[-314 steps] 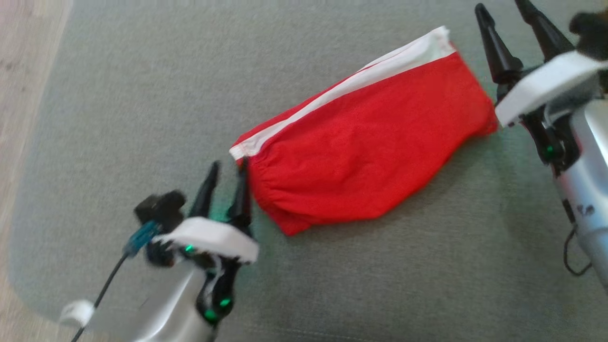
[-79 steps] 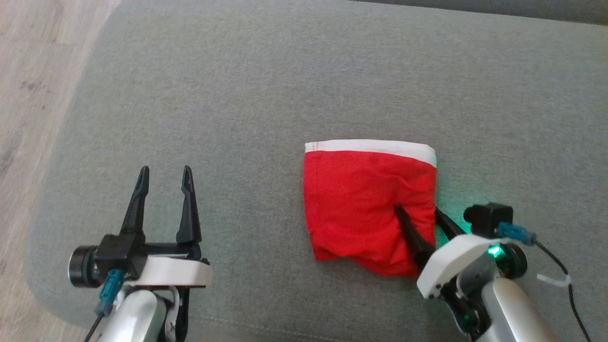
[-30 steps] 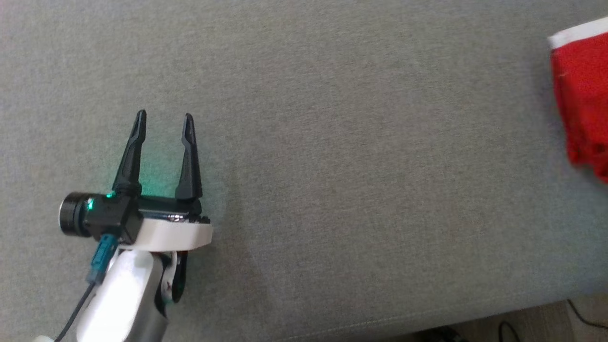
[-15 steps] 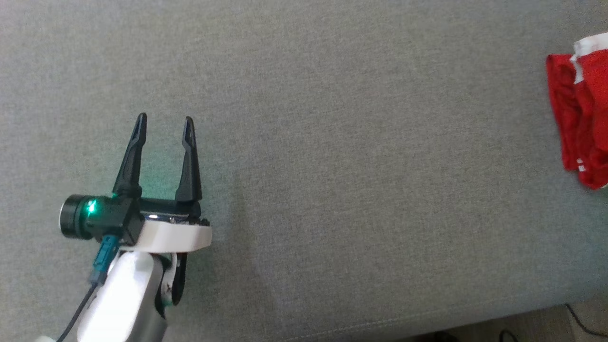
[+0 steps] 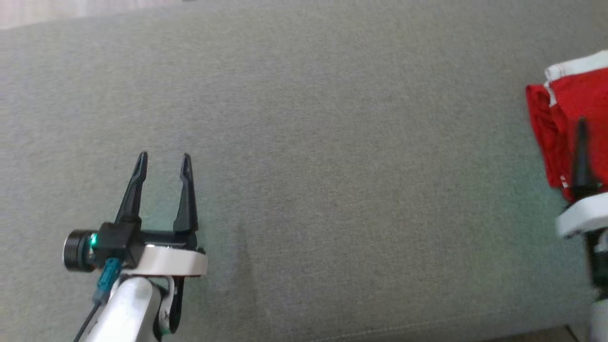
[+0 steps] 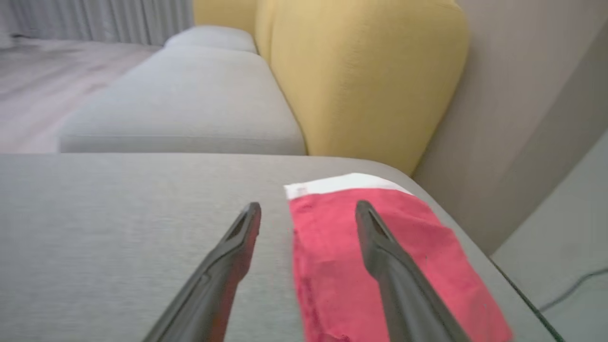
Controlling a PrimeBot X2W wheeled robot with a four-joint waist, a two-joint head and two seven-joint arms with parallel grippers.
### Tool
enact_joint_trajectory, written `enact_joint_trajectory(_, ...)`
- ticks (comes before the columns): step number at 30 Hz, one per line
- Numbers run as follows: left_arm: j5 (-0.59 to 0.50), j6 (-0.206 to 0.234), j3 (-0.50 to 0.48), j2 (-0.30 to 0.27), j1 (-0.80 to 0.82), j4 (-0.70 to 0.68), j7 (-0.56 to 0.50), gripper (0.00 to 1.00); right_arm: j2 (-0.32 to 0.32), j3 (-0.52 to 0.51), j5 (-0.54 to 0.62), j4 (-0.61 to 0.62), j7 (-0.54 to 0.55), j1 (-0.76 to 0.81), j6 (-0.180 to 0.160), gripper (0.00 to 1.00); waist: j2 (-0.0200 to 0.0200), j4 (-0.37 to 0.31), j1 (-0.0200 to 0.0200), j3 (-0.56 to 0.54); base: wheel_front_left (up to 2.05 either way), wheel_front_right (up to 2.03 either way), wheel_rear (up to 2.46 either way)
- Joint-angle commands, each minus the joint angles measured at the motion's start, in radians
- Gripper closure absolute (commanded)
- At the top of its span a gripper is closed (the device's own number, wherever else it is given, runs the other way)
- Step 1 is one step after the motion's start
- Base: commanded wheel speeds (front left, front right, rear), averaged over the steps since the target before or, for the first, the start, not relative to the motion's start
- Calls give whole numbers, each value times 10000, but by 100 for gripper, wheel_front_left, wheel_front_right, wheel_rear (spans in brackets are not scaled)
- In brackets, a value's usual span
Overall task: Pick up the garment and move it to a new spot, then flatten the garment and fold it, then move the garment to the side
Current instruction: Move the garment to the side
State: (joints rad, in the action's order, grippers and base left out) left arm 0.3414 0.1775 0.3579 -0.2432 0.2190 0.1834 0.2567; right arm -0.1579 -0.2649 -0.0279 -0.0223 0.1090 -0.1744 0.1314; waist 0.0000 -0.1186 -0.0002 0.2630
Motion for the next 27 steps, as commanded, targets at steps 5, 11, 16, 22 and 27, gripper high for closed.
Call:
enact_joint_trajectory(5, 150, 177, -501, -385, -20, -113, -90, 0, 680, 1073, -356, 1573, 167, 585, -7, 0, 0, 555, 2, -524, 0, 0, 0)
enact_joint_trajectory(11, 311, 342, -645, -510, -389, 9, -238, 0, 1023, 1859, -780, 1702, -37, 1018, -7, 0, 0, 948, 2, -1038, 0, 0, 0)
enact_joint_trajectory(16, 412, 447, -707, -615, -762, 9, -333, 0, 1070, 2175, -1273, 1644, -236, 1501, -7, 0, 0, 1120, 2, -1351, 0, 0, 0)
enact_joint_trajectory(22, 490, 521, -676, -721, -1206, -79, -482, 0, 1074, 2390, -1788, 1623, -408, 2175, -7, 0, 0, 1077, 2, -1668, 0, 0, 0)
enact_joint_trajectory(27, 539, 624, -675, -792, -1494, -153, -595, 0, 1075, 2706, -1952, 1751, -484, 2681, -7, 0, 0, 929, 2, -1905, 0, 0, 0)
